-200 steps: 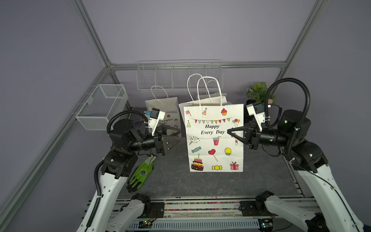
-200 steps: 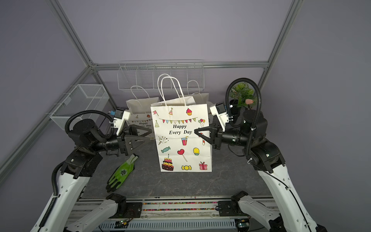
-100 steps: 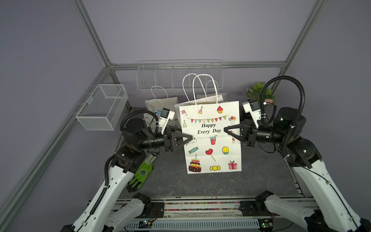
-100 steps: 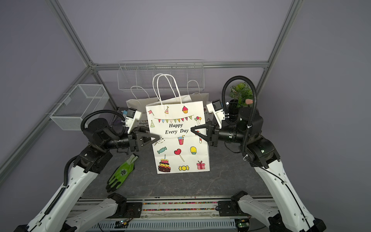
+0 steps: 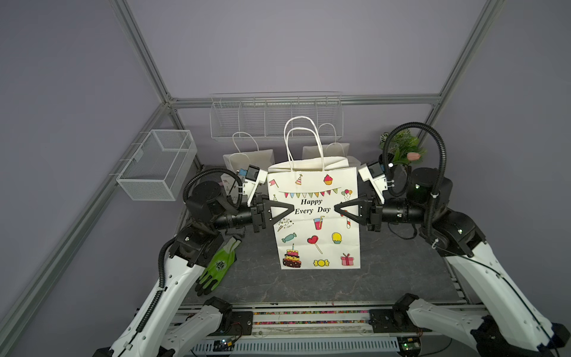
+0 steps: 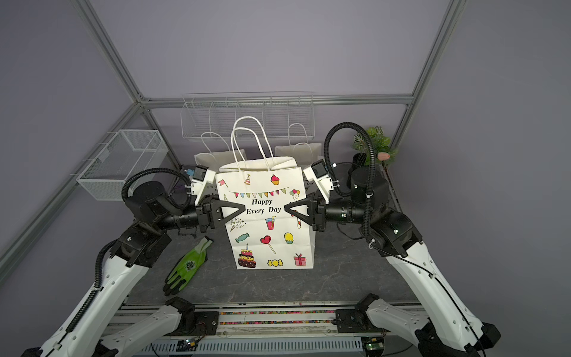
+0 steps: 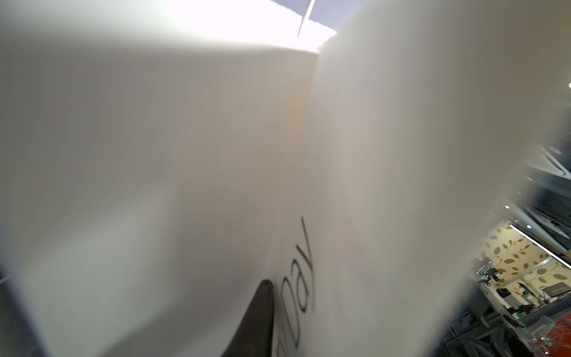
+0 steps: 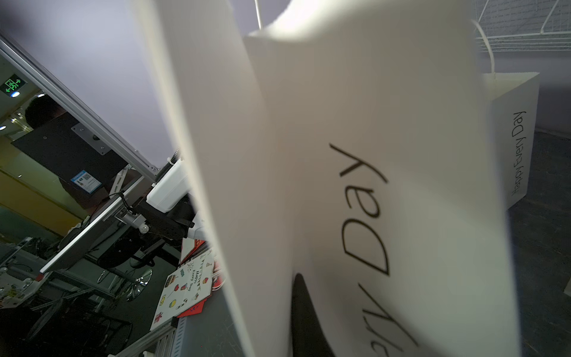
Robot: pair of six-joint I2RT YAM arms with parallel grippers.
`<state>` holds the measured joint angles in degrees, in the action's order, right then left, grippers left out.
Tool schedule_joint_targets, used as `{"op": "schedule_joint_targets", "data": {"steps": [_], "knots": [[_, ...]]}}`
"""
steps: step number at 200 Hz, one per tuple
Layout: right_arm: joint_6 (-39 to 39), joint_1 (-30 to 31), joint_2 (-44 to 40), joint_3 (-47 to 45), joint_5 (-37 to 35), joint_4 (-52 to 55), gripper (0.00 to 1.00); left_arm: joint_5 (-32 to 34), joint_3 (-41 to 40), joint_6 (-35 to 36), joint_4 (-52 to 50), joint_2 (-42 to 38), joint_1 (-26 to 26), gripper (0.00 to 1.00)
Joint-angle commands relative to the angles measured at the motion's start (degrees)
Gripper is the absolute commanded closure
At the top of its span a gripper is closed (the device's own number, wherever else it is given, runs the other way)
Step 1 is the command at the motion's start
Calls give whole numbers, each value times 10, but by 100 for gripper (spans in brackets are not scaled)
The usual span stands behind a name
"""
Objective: Put away the paper bag
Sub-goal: Press the paper bag.
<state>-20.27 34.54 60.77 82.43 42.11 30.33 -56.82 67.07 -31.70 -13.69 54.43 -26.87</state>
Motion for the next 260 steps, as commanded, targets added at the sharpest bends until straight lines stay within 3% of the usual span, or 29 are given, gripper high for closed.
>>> {"op": "schedule_joint_targets", "data": {"steps": [1,17,38,65,78,112,147,161,186,199,244,260], "knots": [[20,5,-8,6,-17,16,78,-8,23,11,-18,-11,-4,86],[21,5,-17,6,-19,18,65,-20,29,11,-19,-15,-3,91],[28,2,-32,15,-18,28,33,-37,39,13,-28,-18,-3,100],[48,-17,-64,25,-21,49,0,-72,58,33,-59,-11,-2,100],[63,-38,-70,34,-20,69,11,-94,74,50,-80,-3,0,100],[45,-110,-80,16,61,27,11,-180,131,40,-83,32,50,100],[3,-127,-105,5,108,-29,11,-201,193,46,-108,90,71,100],[15,-128,-122,6,87,-7,11,-205,201,48,-108,105,73,100],[59,-133,-155,2,-48,43,11,-219,208,54,-108,109,74,100],[78,-138,-154,-10,-78,40,11,-213,205,58,-108,105,74,100],[49,-185,-115,-49,57,-65,11,-212,196,57,-106,93,78,100],[51,-210,-115,-51,72,-68,11,-215,195,59,-106,88,81,100]]}}
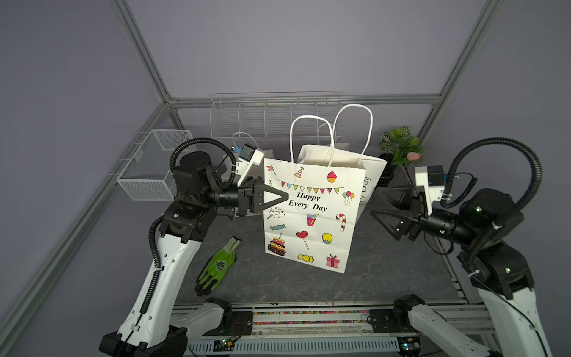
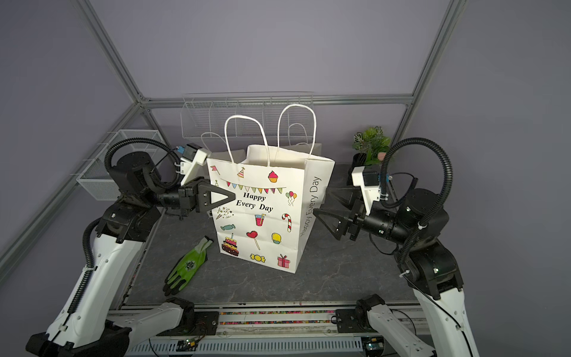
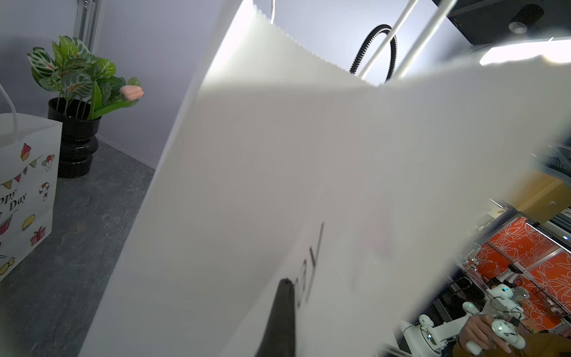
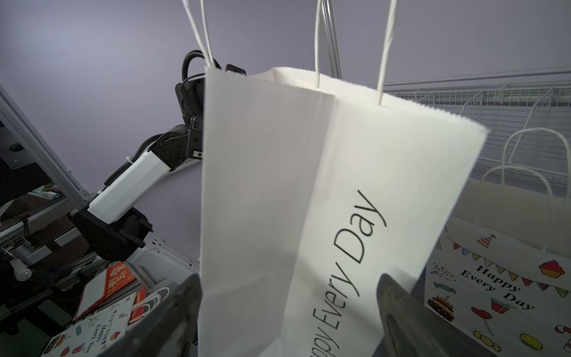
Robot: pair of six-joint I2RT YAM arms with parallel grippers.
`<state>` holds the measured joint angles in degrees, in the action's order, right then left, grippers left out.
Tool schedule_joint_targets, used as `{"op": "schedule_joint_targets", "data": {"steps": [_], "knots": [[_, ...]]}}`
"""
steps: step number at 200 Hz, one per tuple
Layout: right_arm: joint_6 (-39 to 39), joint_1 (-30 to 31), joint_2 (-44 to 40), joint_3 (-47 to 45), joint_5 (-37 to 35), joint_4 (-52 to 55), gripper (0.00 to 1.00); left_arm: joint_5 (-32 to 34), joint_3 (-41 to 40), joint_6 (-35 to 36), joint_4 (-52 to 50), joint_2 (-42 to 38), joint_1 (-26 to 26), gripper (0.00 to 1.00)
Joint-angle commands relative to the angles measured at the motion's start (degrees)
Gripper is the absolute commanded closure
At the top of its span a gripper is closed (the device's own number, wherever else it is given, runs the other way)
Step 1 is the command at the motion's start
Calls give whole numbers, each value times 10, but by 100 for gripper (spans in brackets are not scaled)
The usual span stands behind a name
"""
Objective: Put away the paper bag
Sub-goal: Press the paper bag.
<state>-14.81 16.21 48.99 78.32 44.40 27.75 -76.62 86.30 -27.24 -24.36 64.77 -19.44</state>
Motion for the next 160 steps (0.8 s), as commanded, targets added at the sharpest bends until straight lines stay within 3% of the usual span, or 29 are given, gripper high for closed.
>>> {"op": "schedule_joint_targets", "data": {"steps": [1,30,73,85,110,133,160], "knots": [[-3,-28,3,-9,50,-42,11,-18,3,14,0,-16,7,100],[-8,-75,17,-34,77,-51,11,-20,5,13,1,-17,7,100],[-215,-74,38,-122,250,-375,9,-22,6,12,0,-22,7,100],[-182,-58,31,-114,256,-344,6,-22,7,12,1,-21,8,100],[-43,1,35,-71,241,-166,0,-23,17,11,1,-14,8,100],[-25,22,50,-64,238,-142,12,-23,29,8,1,-9,7,100],[-16,27,55,-69,234,-133,38,-23,34,4,4,-11,8,100]]}}
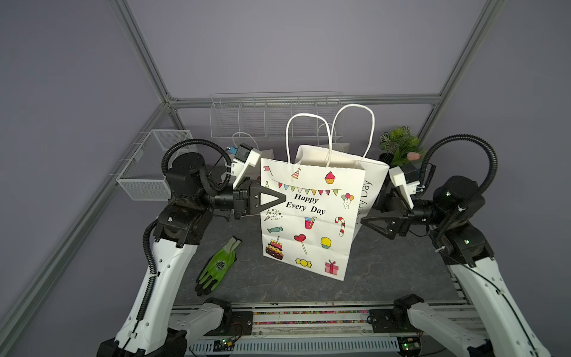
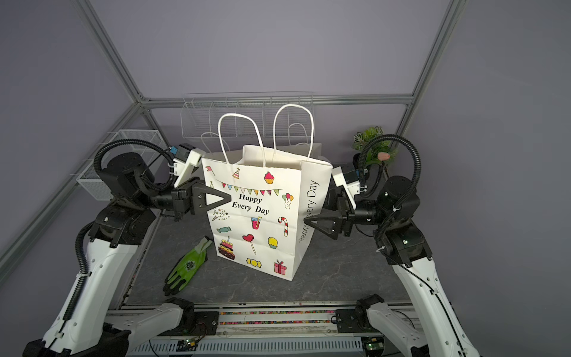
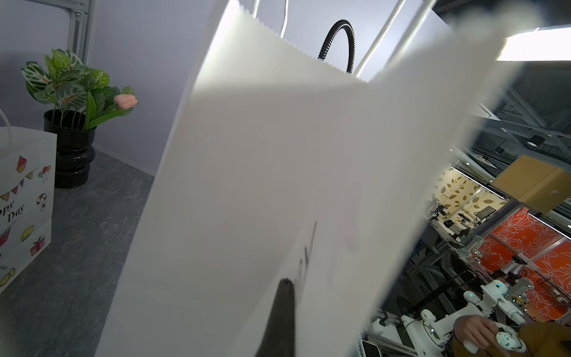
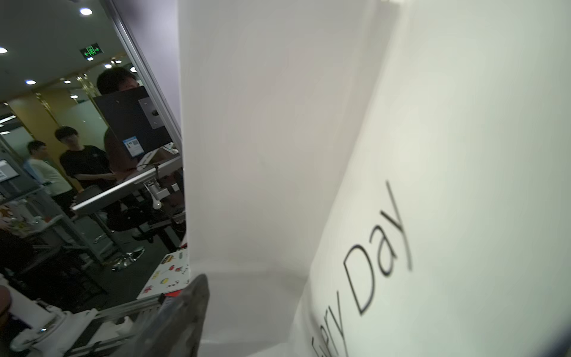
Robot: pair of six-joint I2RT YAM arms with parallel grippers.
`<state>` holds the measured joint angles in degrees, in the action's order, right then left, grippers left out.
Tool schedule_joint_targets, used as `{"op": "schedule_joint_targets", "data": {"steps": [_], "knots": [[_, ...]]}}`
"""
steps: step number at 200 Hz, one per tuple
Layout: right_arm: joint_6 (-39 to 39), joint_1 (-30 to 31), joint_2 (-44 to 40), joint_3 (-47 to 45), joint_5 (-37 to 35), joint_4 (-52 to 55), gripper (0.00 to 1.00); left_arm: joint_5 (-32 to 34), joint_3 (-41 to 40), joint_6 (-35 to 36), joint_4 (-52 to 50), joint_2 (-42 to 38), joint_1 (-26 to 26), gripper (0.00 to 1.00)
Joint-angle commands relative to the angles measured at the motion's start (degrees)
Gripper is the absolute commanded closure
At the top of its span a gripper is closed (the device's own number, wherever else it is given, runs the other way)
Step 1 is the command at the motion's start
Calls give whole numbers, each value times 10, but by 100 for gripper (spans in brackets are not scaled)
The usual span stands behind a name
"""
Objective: Put away the paper bag
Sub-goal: Press the paper bag.
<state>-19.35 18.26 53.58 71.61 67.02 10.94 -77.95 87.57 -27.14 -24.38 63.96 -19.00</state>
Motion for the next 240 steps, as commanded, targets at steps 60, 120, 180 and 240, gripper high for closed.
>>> {"op": "schedule_joint_targets", "data": {"steps": [60,120,180,240], "knots": [[41,5,7,5,-34,64,73,-9,17,-1,9,-7,3,100],[-11,9,-7,1,-68,28,89,-4,11,1,10,-8,3,100],[-2,15,-34,-46,-66,33,4,-6,18,-19,32,-6,3,100],[8,32,-29,-54,-67,36,23,-6,22,-28,41,-10,4,100]]}}
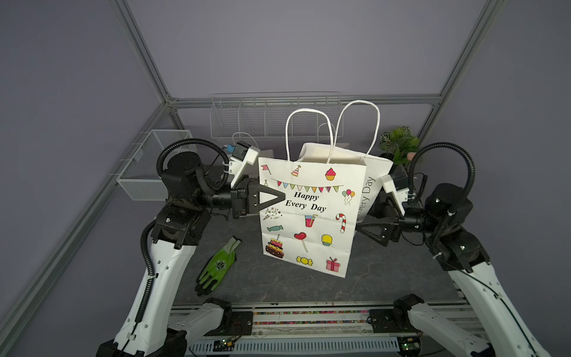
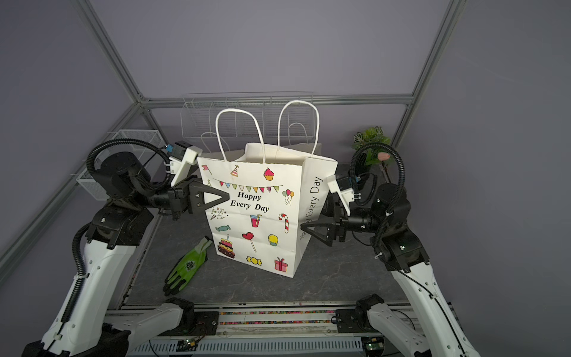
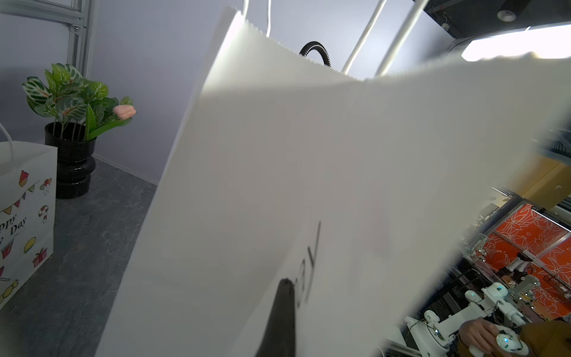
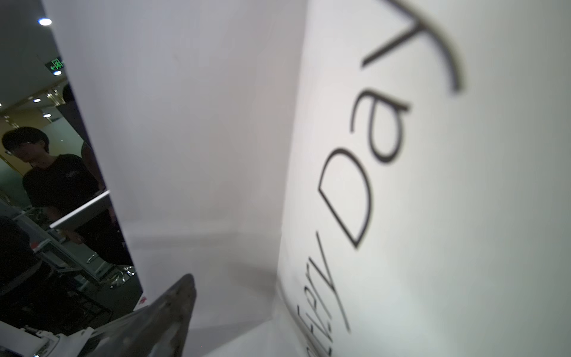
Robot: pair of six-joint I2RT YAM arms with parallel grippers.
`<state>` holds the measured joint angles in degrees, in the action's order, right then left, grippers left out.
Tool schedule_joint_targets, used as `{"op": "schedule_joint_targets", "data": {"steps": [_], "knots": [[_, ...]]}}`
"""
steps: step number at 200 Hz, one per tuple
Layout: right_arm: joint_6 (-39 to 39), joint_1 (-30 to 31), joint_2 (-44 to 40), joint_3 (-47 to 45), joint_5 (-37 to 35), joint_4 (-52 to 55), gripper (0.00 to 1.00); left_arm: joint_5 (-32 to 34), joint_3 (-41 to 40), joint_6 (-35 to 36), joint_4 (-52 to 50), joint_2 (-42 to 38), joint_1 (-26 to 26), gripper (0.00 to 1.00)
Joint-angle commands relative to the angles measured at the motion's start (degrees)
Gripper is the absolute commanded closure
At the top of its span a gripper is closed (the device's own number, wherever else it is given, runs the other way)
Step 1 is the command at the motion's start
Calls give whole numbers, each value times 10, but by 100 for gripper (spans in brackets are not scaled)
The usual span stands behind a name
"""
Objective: Put away the paper bag
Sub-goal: Press the paper bag.
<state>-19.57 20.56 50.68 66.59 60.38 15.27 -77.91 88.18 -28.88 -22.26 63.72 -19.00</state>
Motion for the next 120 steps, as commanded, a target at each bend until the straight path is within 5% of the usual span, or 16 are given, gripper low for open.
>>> {"op": "schedule_joint_targets", "data": {"steps": [1,89,105,120], "knots": [[10,9,0,-3,0,-8,24,-7,17,-11,20,-7,4,100],[41,26,8,14,-41,36,88,-2,12,-24,33,-4,3,100],[42,26,8,19,-62,37,81,1,1,-22,33,-3,3,100],[48,26,7,26,-92,40,31,2,-15,-16,33,1,4,100]]}}
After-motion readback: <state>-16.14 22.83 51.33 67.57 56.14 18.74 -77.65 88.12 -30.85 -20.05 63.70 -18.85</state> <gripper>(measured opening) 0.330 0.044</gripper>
